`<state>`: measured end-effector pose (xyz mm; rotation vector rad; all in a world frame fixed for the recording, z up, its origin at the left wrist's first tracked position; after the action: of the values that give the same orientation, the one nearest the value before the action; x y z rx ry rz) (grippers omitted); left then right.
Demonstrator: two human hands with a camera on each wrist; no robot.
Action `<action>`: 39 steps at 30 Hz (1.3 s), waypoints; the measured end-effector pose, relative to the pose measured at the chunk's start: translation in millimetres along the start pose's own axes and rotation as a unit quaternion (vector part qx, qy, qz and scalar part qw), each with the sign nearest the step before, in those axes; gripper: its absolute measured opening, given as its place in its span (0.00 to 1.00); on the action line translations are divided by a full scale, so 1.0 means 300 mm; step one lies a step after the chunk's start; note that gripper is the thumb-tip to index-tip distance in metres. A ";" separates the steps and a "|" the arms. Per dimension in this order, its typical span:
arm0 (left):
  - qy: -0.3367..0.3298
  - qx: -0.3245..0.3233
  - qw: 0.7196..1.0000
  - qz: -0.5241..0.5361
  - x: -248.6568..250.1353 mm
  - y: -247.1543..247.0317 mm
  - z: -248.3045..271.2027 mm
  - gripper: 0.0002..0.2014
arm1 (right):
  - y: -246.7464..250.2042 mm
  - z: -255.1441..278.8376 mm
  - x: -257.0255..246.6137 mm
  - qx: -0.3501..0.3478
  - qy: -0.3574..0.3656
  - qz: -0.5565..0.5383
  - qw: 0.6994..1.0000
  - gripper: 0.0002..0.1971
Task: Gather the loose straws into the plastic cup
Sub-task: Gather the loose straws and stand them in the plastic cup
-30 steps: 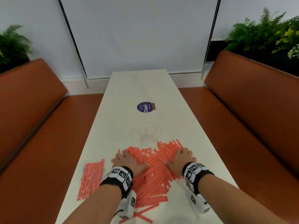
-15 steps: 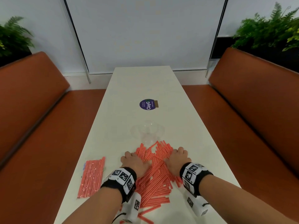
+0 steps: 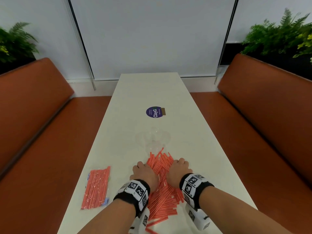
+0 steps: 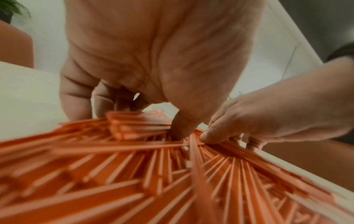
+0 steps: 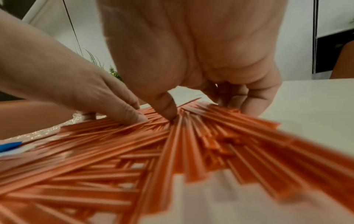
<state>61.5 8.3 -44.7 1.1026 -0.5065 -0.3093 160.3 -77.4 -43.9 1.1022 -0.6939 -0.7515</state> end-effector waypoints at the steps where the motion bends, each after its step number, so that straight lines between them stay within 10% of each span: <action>1: -0.002 -0.005 1.000 -0.010 0.003 -0.007 -0.007 0.31 | -0.007 -0.002 -0.007 -0.006 -0.012 0.010 1.000 0.26; 15: 0.046 -0.026 0.998 -0.034 -0.024 0.003 -0.041 0.25 | -0.023 -0.046 0.050 -0.017 -0.067 0.007 0.998 0.17; 39: 0.029 -0.048 0.898 0.437 -0.098 0.096 -0.053 0.12 | 0.176 -0.072 0.102 -0.008 0.045 -0.257 0.965 0.10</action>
<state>44.8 46.9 -31.3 0.6914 -0.8665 0.4843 204.7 -77.1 3.1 1.3123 -0.3193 -1.1357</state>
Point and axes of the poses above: each hand's wrist, its own z-axis away from the middle knuckle, its own y-axis out of the back of the hand, x = y × z, the point moved 5 cm from there along -z, towards the middle knuckle, and after that the axes turned 11 degrees about z, right-handed, at the moved point
